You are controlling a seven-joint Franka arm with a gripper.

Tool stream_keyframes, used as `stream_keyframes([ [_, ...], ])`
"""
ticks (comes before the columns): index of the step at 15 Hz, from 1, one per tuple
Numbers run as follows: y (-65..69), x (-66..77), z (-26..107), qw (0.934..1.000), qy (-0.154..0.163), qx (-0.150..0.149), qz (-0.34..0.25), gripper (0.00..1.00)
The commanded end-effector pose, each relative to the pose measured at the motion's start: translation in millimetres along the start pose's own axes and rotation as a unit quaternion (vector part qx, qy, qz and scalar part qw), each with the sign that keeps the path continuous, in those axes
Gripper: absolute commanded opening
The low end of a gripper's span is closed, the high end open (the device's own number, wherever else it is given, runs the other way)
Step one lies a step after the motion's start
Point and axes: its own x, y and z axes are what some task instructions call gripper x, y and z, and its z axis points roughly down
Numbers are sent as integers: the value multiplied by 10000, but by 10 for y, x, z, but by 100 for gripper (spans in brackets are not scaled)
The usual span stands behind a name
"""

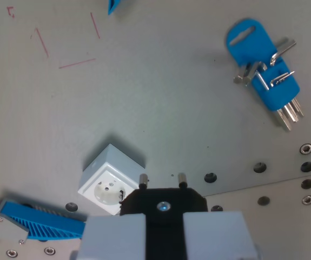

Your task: Move above the white socket

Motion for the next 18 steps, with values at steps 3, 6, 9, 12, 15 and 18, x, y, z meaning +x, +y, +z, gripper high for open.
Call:
stream_keyframes([
  [3,1,-2,1,10000,1,2,1,0],
  [6,0,-5,5,10000,2,1,-40,0],
  [9,-5,-17,19,9999,0,1,-141,0],
  [12,-13,-43,51,9995,20,8,-305,0],
  [15,-26,-88,103,9988,87,20,-485,0],
  [18,-40,-139,163,9974,198,37,-693,0],
])
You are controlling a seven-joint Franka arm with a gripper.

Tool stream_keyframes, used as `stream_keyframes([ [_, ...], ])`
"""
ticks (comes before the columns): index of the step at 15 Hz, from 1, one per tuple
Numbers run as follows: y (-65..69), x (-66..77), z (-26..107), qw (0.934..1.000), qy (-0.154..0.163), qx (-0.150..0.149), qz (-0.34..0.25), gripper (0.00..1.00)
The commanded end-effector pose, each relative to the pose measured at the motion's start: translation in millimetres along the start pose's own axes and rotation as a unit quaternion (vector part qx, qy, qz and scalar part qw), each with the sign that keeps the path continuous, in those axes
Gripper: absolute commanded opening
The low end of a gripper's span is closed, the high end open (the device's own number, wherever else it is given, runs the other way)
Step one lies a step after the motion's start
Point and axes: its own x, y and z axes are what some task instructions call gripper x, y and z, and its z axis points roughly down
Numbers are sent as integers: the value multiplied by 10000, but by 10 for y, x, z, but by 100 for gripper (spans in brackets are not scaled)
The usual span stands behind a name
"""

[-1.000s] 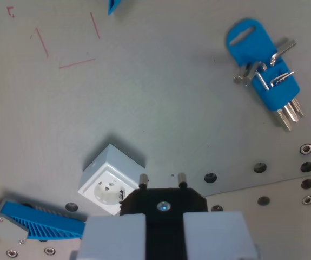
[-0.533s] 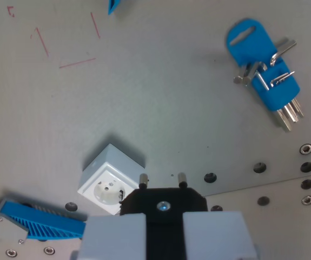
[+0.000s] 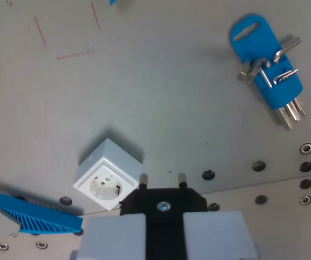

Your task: Move above the white socket

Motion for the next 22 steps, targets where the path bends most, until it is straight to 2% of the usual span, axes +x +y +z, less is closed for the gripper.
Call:
stream_keyframes([
  [1,-15,-88,93,9979,333,40,-550,0],
  [6,-59,-217,257,9935,481,22,-1031,0],
  [11,-116,-398,460,9858,594,-30,-1571,0],
  [22,-273,-846,933,9595,580,-188,-2750,0],
])
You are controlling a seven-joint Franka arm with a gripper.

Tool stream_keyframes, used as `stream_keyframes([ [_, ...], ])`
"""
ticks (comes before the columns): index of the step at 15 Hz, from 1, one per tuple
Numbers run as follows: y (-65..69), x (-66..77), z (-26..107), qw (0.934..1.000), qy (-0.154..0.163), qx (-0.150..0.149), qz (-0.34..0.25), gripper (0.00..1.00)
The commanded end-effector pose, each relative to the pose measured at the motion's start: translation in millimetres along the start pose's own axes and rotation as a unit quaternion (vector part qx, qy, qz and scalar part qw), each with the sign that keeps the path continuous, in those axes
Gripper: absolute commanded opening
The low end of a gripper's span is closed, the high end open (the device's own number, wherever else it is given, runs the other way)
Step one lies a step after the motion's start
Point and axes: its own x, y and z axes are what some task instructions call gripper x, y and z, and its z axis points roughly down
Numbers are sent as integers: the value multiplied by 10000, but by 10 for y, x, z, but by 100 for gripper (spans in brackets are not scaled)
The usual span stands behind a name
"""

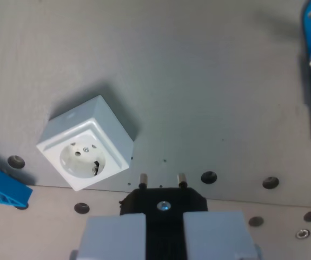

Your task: Move above the white socket

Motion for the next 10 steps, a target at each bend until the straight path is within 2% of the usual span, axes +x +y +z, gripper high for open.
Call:
stream_keyframes([
  [1,-86,-193,93,9893,742,-314,-1215,0],
  [10,-348,-424,536,9783,617,-388,-1938,0],
])
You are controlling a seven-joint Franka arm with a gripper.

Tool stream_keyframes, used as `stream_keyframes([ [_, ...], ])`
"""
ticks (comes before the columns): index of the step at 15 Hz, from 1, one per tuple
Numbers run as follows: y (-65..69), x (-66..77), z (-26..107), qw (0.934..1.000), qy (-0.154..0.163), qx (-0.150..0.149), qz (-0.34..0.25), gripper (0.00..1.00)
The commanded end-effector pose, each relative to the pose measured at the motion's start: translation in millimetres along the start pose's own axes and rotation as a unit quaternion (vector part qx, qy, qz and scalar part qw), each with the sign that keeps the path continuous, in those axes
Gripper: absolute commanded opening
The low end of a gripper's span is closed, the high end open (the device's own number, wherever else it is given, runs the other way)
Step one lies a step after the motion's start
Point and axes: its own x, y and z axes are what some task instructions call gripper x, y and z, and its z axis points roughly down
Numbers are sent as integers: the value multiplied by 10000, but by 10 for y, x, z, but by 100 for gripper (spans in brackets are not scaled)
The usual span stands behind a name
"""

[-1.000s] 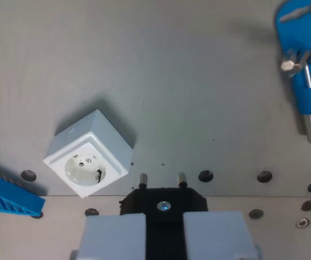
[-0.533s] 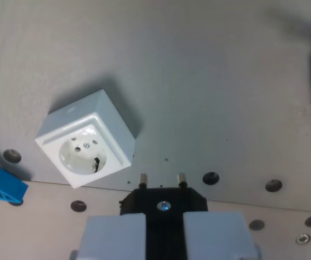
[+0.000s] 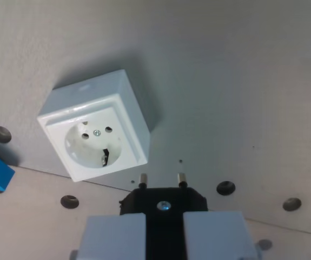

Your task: Move above the white socket

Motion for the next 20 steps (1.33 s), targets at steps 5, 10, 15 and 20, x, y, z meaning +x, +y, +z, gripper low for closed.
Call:
stream_keyframes([
  [5,-207,-157,267,9900,478,-400,-1262,0],
  [10,-311,-182,436,9882,424,-410,-1410,0],
  [15,-389,-211,561,9881,433,-424,-1413,0],
  [20,-442,-244,611,9891,438,-472,-1328,0],
])
